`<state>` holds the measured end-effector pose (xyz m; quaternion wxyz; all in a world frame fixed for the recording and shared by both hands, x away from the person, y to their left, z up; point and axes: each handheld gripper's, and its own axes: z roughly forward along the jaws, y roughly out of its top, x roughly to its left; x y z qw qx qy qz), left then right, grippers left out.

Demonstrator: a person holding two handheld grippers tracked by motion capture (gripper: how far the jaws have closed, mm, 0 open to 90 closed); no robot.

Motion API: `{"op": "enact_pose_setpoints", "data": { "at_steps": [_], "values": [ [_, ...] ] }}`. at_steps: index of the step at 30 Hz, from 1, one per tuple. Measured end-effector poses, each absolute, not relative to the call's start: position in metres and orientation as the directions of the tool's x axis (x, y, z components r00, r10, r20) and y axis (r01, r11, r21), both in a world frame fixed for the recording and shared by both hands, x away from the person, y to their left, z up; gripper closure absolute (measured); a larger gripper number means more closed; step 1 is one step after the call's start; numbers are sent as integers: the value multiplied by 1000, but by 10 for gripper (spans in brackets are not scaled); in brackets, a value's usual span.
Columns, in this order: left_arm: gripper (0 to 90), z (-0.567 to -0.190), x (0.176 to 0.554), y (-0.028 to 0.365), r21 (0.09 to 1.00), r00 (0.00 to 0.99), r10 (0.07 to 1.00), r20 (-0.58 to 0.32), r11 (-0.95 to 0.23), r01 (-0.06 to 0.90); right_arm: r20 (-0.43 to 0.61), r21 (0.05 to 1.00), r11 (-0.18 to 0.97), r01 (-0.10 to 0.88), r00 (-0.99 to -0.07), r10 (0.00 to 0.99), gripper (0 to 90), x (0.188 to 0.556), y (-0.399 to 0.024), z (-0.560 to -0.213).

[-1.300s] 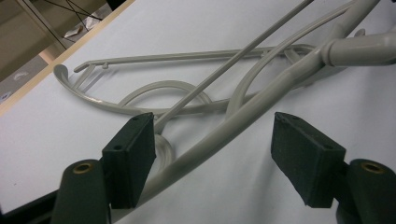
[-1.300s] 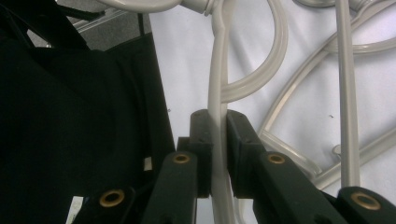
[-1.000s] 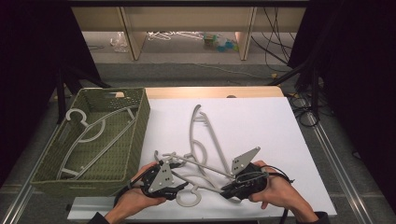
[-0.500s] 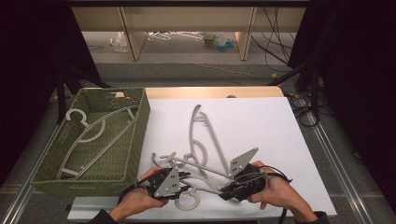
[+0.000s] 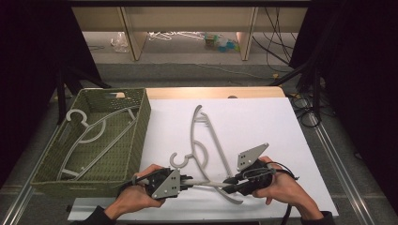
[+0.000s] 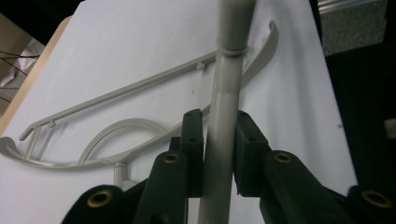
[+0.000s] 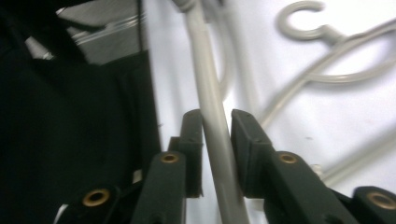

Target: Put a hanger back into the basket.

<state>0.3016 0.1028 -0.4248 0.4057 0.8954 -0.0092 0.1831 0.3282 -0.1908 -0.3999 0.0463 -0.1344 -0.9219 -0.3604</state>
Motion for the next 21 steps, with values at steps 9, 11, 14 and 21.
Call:
{"op": "enact_pose_setpoints", "data": {
  "at_steps": [9,11,14,21],
  "values": [
    [787,-413,305,108,768,945,268,186,-640,30,145,688,625,370,-913,381,449,335,-192,-397],
    [787,-411,307,111,776,942,286,173,-628,48,134,716,580,389,-891,433,400,336,-193,-393],
    [787,-408,309,116,787,932,331,149,-610,91,110,747,534,397,-865,489,342,336,-196,-386],
    [787,-402,317,131,807,895,434,99,-561,183,80,801,452,393,-818,570,293,337,-204,-380]
  ]
}}
